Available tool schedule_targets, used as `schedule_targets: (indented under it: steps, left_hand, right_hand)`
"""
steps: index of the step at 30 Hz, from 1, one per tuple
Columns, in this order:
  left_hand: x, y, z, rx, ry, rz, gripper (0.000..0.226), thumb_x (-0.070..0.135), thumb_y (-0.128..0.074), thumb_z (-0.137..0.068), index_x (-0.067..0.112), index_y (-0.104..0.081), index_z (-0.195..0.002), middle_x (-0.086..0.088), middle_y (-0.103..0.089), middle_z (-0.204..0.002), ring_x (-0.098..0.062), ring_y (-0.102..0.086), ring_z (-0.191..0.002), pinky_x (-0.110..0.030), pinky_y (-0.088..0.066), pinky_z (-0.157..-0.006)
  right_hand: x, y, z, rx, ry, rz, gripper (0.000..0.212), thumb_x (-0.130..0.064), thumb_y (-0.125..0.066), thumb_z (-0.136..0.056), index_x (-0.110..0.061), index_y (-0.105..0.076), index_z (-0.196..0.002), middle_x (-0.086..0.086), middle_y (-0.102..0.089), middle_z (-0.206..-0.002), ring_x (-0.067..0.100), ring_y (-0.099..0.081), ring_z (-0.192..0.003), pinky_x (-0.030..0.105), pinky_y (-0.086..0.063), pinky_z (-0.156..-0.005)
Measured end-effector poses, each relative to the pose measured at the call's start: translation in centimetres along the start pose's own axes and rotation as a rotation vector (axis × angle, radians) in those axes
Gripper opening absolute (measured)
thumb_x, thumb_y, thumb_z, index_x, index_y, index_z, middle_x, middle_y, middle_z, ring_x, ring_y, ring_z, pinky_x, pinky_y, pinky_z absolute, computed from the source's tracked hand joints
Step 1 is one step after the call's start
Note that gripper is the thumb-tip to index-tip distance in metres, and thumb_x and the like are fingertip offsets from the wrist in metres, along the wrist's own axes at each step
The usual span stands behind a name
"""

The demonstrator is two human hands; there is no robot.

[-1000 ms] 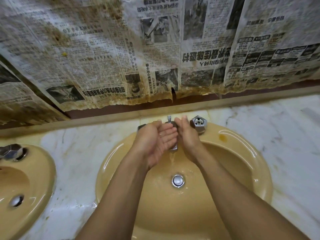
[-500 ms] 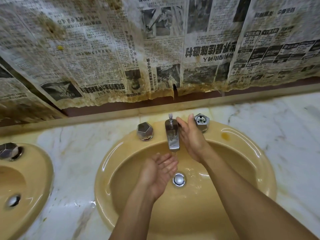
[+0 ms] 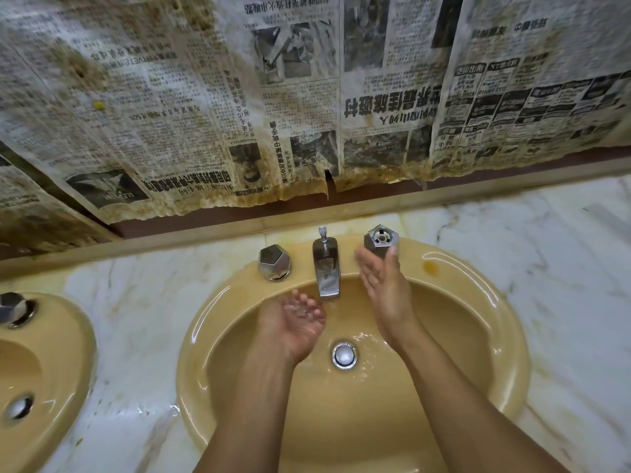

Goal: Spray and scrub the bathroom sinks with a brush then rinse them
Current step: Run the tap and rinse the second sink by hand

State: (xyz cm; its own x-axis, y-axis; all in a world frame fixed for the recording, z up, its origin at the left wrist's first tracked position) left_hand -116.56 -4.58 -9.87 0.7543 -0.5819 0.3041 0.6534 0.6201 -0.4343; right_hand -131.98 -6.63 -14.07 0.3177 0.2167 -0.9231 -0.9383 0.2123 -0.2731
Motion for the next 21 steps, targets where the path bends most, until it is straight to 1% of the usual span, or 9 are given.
schedule_targets:
  steps: [2,5,7,9,11,13,15,19,21]
  left_hand:
    - [1.9,-1.5,2.0,-0.042,-0.100,-0.139,0.032,0.009,-0.035,-0.103,0.003,-0.063,-0.089,-0.012,-0.068,-0.066,-0.023,-0.062,-0.073,-0.029,-0.048,-0.068]
    - [3.9,-5.0,4.7,-0.220,-0.197,-0.391,0.043,0.020,-0.031,-0.111,-0.009,-0.063,-0.117,-0.025,-0.075,-0.108,-0.036,-0.072,-0.108,-0.040,-0.056,-0.096]
    - [4.6,-6.2,5.5,-0.247,-0.275,-0.471,0.044,0.022,-0.032,-0.112,-0.009,-0.062,-0.122,-0.026,-0.073,-0.116,-0.035,-0.071,-0.113,-0.043,-0.054,-0.104]
    - [4.7,-5.7,5.3,-0.175,-0.402,-0.499,0.040,0.021,-0.034,-0.112,-0.007,-0.062,-0.122,-0.023,-0.073,-0.117,-0.032,-0.072,-0.112,-0.042,-0.055,-0.104]
    - [3.9,-3.7,4.8,-0.082,-0.478,-0.520,0.037,0.019,-0.035,-0.112,-0.003,-0.064,-0.119,-0.019,-0.074,-0.115,-0.027,-0.072,-0.110,-0.038,-0.056,-0.100]
    - [2.3,-1.0,3.6,-0.031,-0.441,-0.509,0.036,0.019,-0.036,-0.111,0.000,-0.065,-0.119,-0.017,-0.074,-0.115,-0.025,-0.072,-0.108,-0.035,-0.056,-0.095]
    - [0.5,1.1,2.1,-0.023,-0.318,-0.450,0.038,0.023,-0.036,-0.111,0.000,-0.065,-0.119,-0.018,-0.072,-0.119,-0.025,-0.070,-0.109,-0.035,-0.055,-0.093]
    - [-2.0,2.0,-0.4,-0.076,-0.123,-0.304,0.039,0.030,-0.040,-0.111,-0.001,-0.063,-0.115,-0.022,-0.073,-0.116,-0.032,-0.071,-0.106,-0.040,-0.055,-0.091]
    - [-2.5,1.3,-1.1,-0.097,-0.051,-0.224,0.034,0.026,-0.043,-0.110,-0.003,-0.060,-0.111,-0.023,-0.073,-0.108,-0.035,-0.070,-0.102,-0.042,-0.055,-0.088]
  right_hand:
    - [-0.2,-0.1,0.0,0.014,-0.007,-0.034,0.094,-0.073,-0.024,-0.087,-0.007,-0.047,-0.148,0.004,-0.054,-0.149,0.011,-0.048,-0.139,0.033,-0.031,-0.122]
    - [-0.9,-1.5,-1.5,-0.003,-0.030,0.000,0.090,-0.071,-0.020,-0.093,-0.004,-0.046,-0.148,0.008,-0.052,-0.150,0.013,-0.048,-0.138,0.034,-0.031,-0.122]
    - [-1.5,-2.8,-3.3,-0.039,-0.072,0.109,0.093,-0.077,-0.016,-0.093,-0.009,-0.050,-0.147,0.006,-0.054,-0.149,0.015,-0.050,-0.136,0.039,-0.032,-0.122]
    - [-2.0,-3.9,-5.3,-0.066,-0.080,0.297,0.106,-0.097,-0.013,-0.075,-0.027,-0.062,-0.138,0.000,-0.060,-0.144,0.016,-0.054,-0.132,0.046,-0.035,-0.119]
    - [-2.8,-4.6,-7.0,-0.120,-0.067,0.421,0.108,-0.104,-0.005,-0.063,-0.040,-0.072,-0.120,-0.006,-0.068,-0.131,0.018,-0.060,-0.125,0.048,-0.040,-0.115]
    - [-3.5,-5.2,-8.1,-0.171,-0.084,0.469,0.111,-0.107,-0.002,-0.057,-0.041,-0.077,-0.104,-0.012,-0.076,-0.111,0.022,-0.066,-0.114,0.050,-0.045,-0.109]
    - [-3.7,-5.1,-8.4,-0.184,-0.100,0.450,0.108,-0.105,-0.003,-0.061,-0.038,-0.079,-0.100,-0.011,-0.077,-0.103,0.026,-0.067,-0.112,0.050,-0.045,-0.109]
    - [-2.2,-3.8,-5.9,-0.118,-0.094,0.330,0.095,-0.103,-0.009,-0.068,-0.049,-0.074,-0.110,-0.008,-0.071,-0.126,0.016,-0.058,-0.127,0.046,-0.033,-0.119]
    - [-1.6,-3.2,-3.5,-0.032,-0.083,0.231,0.093,-0.097,-0.013,-0.076,-0.040,-0.069,-0.124,-0.004,-0.062,-0.141,0.014,-0.052,-0.136,0.042,-0.029,-0.123]
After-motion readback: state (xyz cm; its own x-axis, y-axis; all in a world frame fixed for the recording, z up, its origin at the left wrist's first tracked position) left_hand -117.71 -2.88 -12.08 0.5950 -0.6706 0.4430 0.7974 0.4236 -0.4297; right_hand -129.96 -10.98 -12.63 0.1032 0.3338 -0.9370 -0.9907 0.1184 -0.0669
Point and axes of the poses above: each hand's wrist, its own z-axis away from the middle knuckle, its own y-axis out of the back of the hand, x = y × z, the point moved 3 cm from there along -z, towards the middle knuckle
